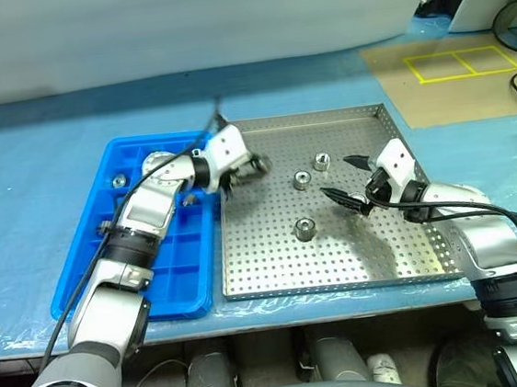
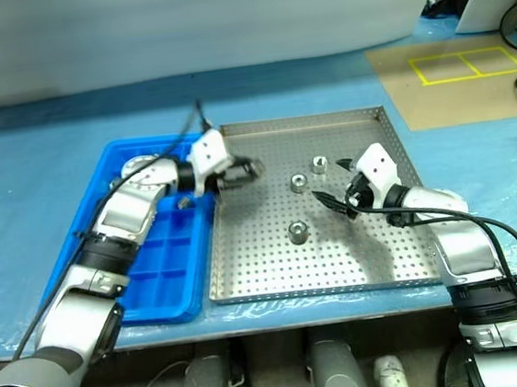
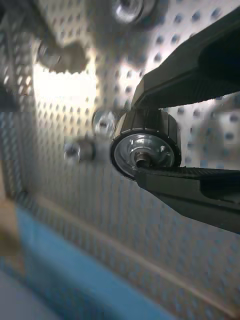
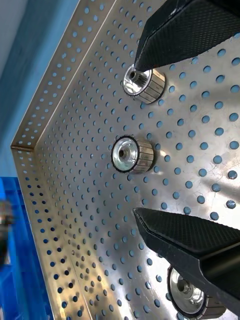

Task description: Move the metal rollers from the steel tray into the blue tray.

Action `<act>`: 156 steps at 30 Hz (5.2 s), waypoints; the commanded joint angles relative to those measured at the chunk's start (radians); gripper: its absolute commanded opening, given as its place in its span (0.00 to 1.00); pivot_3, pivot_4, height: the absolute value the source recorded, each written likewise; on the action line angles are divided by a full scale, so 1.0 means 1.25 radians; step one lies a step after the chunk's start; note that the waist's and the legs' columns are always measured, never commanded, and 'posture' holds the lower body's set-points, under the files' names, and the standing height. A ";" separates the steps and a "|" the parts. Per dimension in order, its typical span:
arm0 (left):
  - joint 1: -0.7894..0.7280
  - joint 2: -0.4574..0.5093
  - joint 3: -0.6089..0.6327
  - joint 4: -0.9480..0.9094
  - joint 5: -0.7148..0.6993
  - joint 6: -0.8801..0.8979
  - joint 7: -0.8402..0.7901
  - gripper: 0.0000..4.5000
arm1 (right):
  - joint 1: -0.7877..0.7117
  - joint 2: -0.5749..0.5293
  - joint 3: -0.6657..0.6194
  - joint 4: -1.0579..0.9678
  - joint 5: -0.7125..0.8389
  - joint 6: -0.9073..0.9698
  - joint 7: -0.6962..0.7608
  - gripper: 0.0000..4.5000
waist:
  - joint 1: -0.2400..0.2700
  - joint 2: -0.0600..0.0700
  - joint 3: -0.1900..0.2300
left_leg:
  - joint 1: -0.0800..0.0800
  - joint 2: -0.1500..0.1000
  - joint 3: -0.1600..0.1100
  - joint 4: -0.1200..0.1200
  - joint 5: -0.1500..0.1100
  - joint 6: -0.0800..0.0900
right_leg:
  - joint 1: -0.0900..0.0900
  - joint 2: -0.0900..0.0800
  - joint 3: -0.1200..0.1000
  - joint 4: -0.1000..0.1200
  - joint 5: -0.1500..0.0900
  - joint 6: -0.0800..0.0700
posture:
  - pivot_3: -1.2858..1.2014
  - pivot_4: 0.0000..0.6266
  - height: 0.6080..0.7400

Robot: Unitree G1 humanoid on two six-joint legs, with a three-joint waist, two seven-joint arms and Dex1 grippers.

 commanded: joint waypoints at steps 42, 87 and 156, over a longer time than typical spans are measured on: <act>0.694 -0.049 0.181 -0.660 -0.058 0.021 0.369 0.73 | -0.235 0.119 0.077 0.349 -0.058 -0.213 0.169 1.00 | 0.103 -0.006 0.004 | 0.003 0.001 -0.001 0.000 0.000 -0.005 | 0.001 0.000 0.000 0.002 -0.003 0.005 | 0.54 0.24 1.00; -0.218 -0.295 -0.076 0.697 0.049 -0.374 0.106 0.39 | 0.230 -0.028 -0.140 -0.275 0.066 0.105 -0.093 1.00 | -0.021 -0.002 0.000 | -0.006 -0.002 -0.001 0.003 -0.003 0.008 | 0.001 -0.001 0.000 -0.012 0.004 0.009 | 0.34 0.24 1.00; -0.176 -0.314 0.021 0.455 -0.047 -0.561 0.036 0.24 | -0.221 0.308 -0.436 -0.021 0.796 0.537 -0.607 1.00 | -0.018 0.004 -0.002 | -0.010 -0.002 0.001 0.004 -0.004 0.011 | -0.002 -0.002 0.000 -0.012 0.006 0.009 | 0.39 0.24 1.00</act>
